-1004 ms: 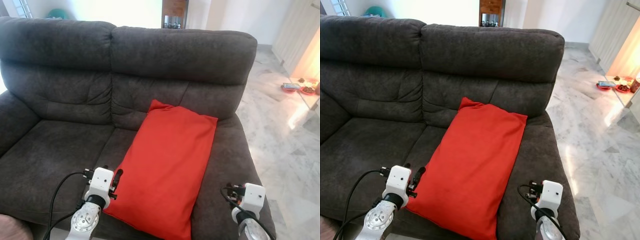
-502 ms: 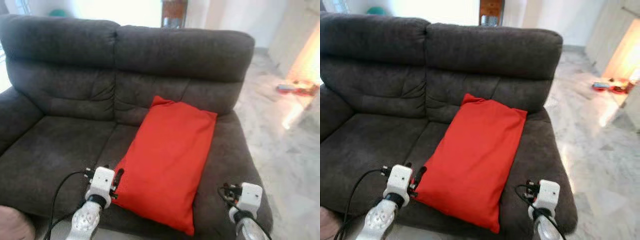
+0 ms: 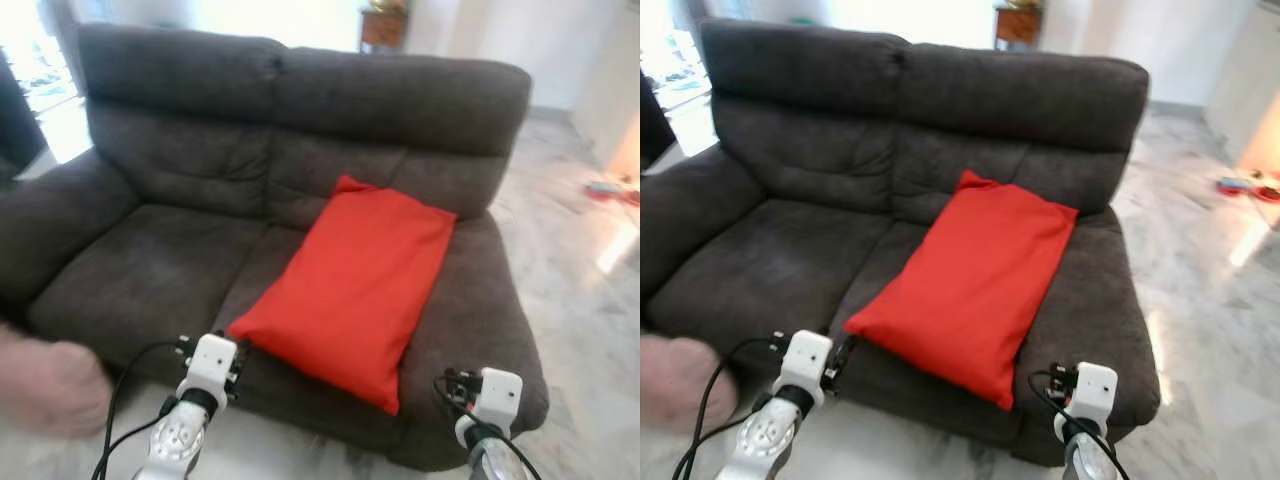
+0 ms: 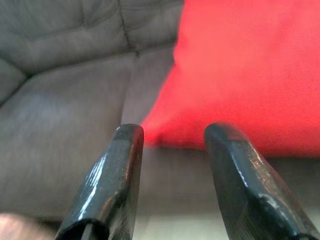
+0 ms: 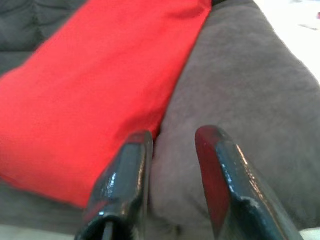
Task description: Move the pillow to the sofa from floor
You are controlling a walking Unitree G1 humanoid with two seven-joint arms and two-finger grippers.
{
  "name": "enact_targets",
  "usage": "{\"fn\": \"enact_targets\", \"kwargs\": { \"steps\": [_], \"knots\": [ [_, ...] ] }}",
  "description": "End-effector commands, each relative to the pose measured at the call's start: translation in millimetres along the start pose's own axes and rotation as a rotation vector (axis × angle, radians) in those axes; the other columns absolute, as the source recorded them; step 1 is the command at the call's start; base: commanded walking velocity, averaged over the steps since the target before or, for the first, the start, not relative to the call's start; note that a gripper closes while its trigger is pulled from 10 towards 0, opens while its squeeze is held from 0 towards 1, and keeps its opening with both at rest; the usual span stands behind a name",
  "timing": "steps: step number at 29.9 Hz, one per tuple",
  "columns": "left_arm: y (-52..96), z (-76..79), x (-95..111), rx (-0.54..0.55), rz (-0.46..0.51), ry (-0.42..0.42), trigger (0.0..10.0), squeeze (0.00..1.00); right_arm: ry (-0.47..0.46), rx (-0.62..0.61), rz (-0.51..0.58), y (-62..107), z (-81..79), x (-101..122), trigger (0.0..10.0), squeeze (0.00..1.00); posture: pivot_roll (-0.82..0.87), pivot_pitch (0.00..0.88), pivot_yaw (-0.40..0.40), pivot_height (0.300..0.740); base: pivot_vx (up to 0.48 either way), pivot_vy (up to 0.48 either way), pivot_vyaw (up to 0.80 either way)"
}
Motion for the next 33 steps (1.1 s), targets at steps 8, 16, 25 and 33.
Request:
{"fn": "enact_targets", "kwargs": {
  "steps": [8,16,25,33],
  "knots": [
    [-3.4,-20.2,-8.7,0.052,-0.055,0.001,10.0,0.00,-0.013,0.005,-0.024,-0.1,-3.5,-5.0,10.0,0.00,0.08,0.006,-0.039,0.740,0.000,0.000,0.00],
    [15.6,-52.0,-63.2,0.164,-0.282,0.083,10.0,0.00,-0.017,0.012,-0.082,2.8,-3.2,-17.4,10.0,0.00,0.08,0.003,-0.039,0.740,0.000,0.000,0.00],
    [47.1,-46.8,-114.9,0.168,-0.509,0.143,10.0,0.00,-0.015,0.028,-0.202,11.4,-6.5,-43.2,10.0,0.00,0.08,0.007,-0.050,0.740,0.000,0.000,0.00],
    [60.7,-36.2,-135.8,0.133,-0.626,0.127,10.0,0.00,-0.021,-0.003,-0.411,38.1,-0.8,-90.0,10.0,0.00,0.07,0.003,-0.039,0.740,0.000,0.000,0.00]
  ]
}}
Point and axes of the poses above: a point about 5 cm out from each wrist's last joint towards the gripper, its own y axis pointing back from the gripper into the wrist, its own x axis along the axis of the wrist's last joint, z = x × y, the point moved 6 cm from there along -y, pointing out of the wrist towards the gripper, and after that the axes turned 5 degrees about y, right-handed, at the moved point
